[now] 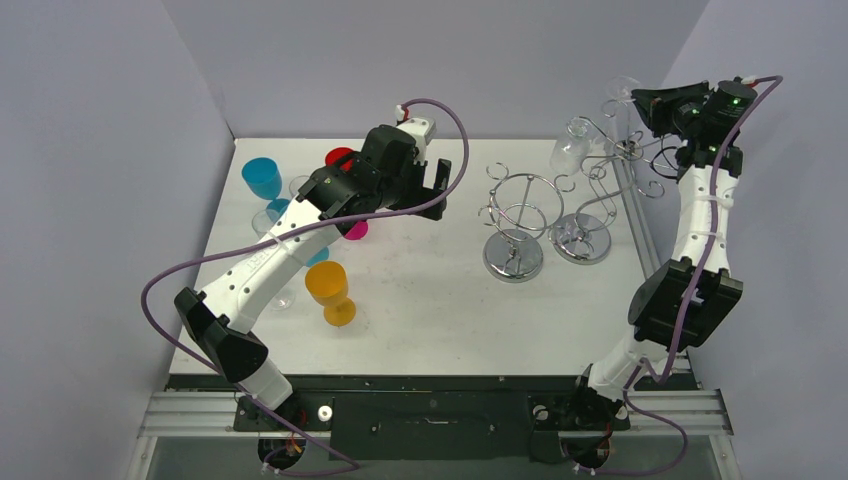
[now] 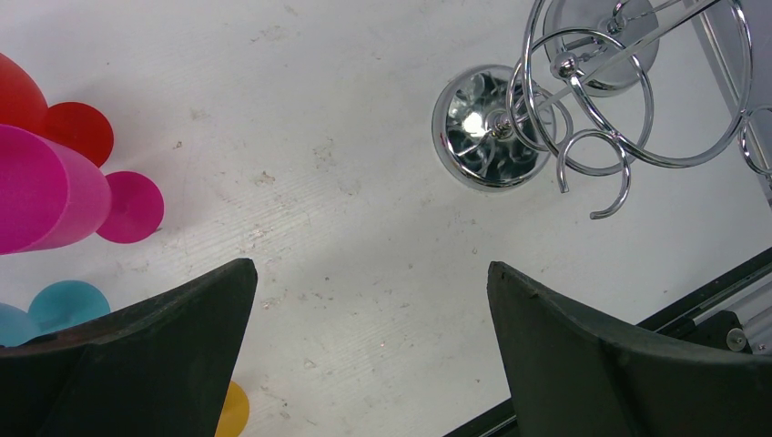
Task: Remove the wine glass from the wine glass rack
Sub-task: Pick up the wine glass from the wine rack.
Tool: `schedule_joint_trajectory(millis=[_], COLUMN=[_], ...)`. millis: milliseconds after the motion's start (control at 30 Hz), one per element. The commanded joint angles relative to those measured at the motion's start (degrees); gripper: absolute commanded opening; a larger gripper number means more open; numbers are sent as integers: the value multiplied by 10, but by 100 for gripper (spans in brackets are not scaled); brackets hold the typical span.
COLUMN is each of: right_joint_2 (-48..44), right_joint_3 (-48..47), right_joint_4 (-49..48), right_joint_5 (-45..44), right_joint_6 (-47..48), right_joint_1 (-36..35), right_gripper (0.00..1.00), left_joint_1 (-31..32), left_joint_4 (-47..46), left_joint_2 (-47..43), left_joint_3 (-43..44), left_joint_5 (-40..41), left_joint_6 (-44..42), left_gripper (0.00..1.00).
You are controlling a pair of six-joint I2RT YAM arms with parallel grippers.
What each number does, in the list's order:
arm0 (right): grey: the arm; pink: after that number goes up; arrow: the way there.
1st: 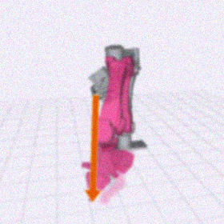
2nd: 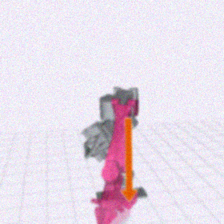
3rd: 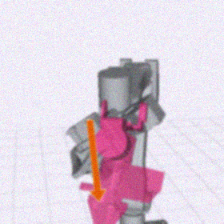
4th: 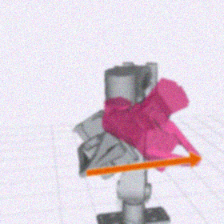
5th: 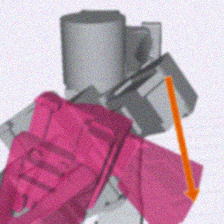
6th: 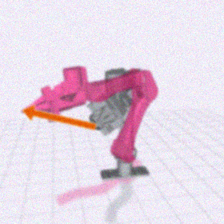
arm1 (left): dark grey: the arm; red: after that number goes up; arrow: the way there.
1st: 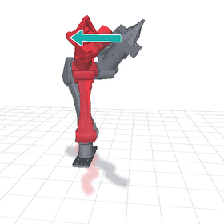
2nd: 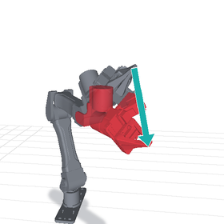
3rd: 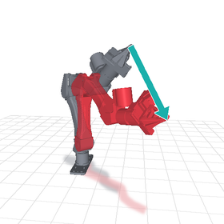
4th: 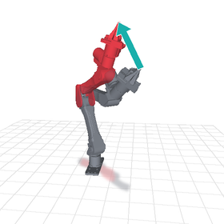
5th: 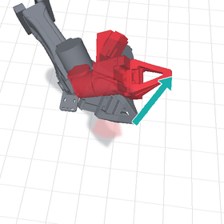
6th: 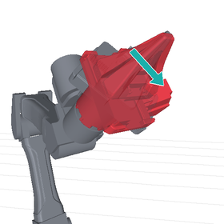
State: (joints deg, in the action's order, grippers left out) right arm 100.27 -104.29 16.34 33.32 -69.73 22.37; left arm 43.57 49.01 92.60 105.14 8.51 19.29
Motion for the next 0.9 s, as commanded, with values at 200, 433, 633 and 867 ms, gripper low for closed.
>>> schedule_joint_trajectory(millis=[200, 433, 633, 867], right_joint_2=[-66, -84, -95, -104], right_joint_3=[19, 35, 43, 51], right_joint_4=[-22, -20, -18, -12], right_joint_5=[-1, -2, 8, 19], right_joint_6=[9, 9, 10, 9], right_joint_1=[0, 5, 3, -7], right_gripper=[0, 0, 0, 0], left_joint_1=[1, 2, 1, 2], left_joint_4=[-31, -34, -35, -34], left_joint_2=[-4, -9, -12, -18], left_joint_3=[0, -5, -8, -11], left_joint_5=[-6, -8, -8, -6], left_joint_6=[1, 1, 2, 4], left_gripper=[96, 96, 96, 96])
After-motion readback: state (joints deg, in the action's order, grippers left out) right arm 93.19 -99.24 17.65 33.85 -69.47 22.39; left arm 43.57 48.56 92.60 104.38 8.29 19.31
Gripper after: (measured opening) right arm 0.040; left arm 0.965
